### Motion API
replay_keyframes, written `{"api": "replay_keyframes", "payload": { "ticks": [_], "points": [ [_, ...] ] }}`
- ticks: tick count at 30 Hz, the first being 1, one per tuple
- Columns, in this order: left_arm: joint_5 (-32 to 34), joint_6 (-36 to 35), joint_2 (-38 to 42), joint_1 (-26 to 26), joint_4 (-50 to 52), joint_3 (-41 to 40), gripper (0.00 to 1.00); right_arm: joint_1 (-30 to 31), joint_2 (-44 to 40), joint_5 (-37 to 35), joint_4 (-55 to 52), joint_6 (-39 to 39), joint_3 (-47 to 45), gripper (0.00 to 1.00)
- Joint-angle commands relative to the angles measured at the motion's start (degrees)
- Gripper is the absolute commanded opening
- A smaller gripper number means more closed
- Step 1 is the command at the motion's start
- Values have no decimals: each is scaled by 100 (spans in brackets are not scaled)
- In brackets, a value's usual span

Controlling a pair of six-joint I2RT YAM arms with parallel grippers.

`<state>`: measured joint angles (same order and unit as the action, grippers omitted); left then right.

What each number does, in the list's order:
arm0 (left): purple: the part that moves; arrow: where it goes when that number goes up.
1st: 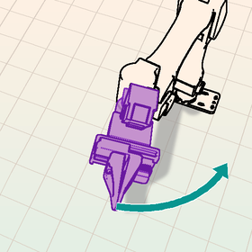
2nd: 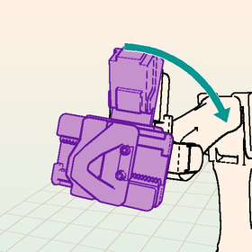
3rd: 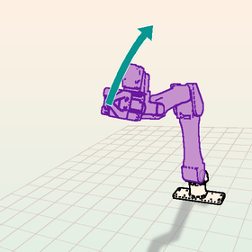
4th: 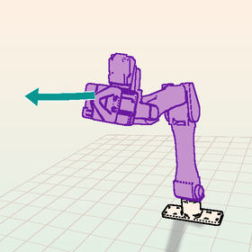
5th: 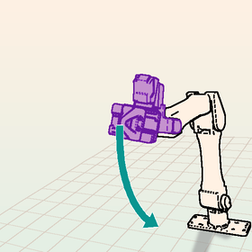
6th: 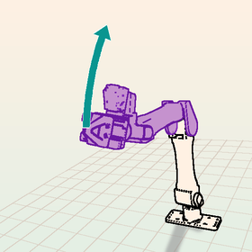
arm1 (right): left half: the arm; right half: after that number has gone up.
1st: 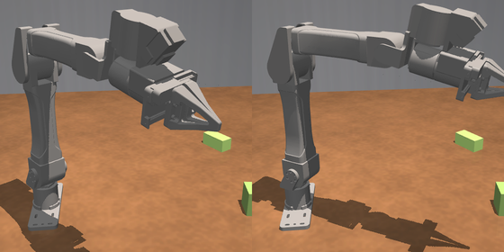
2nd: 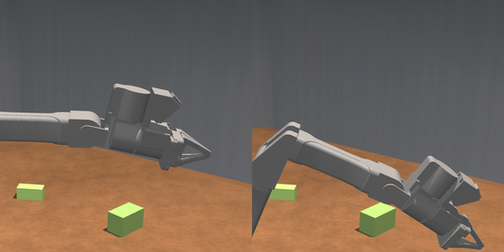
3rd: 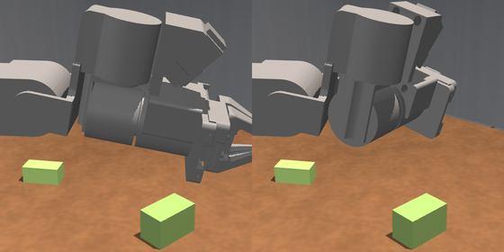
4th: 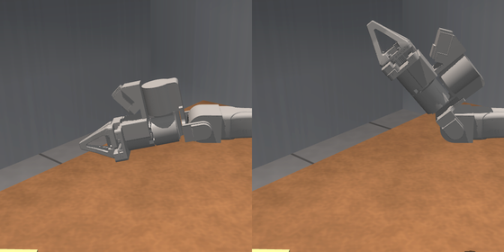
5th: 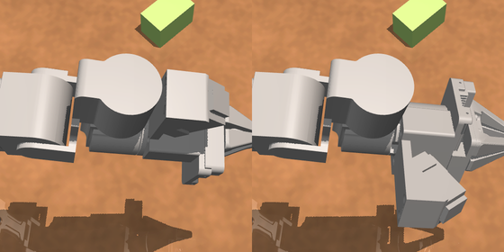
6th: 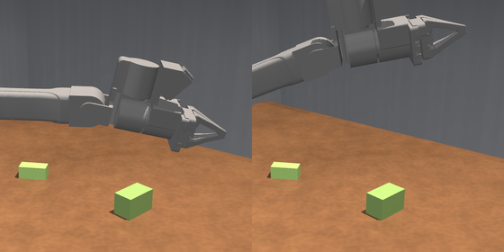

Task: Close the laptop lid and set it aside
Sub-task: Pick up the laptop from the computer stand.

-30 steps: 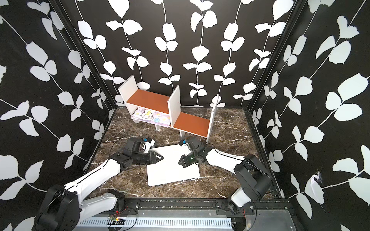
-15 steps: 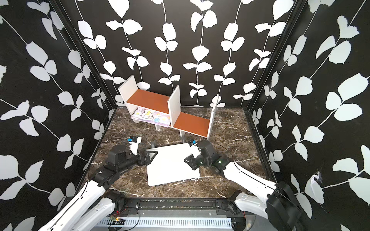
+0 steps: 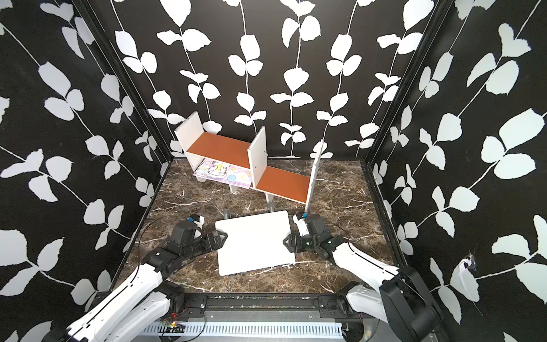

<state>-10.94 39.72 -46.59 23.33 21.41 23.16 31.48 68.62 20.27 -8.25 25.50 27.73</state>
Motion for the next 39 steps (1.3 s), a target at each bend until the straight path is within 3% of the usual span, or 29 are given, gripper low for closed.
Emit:
{"api": "replay_keyframes", "payload": {
  "ticks": [1, 15, 33, 39],
  "points": [
    [-649, 65, -301, -188, -451, 54, 99, -49, 112, 383, 485, 84, 181, 68],
    [-2092, 478, -764, -433, -1948, -302, 98, -160, 465, 1064, 1044, 195, 105, 59],
    [-3381, 868, 168, -435, -1779, 412, 88, -160, 609, 1460, 1083, 122, 203, 53],
    [-3721, 1538, 64, -435, -2698, 200, 73, -160, 653, 1521, 1180, 149, 181, 53]
  ]
}}
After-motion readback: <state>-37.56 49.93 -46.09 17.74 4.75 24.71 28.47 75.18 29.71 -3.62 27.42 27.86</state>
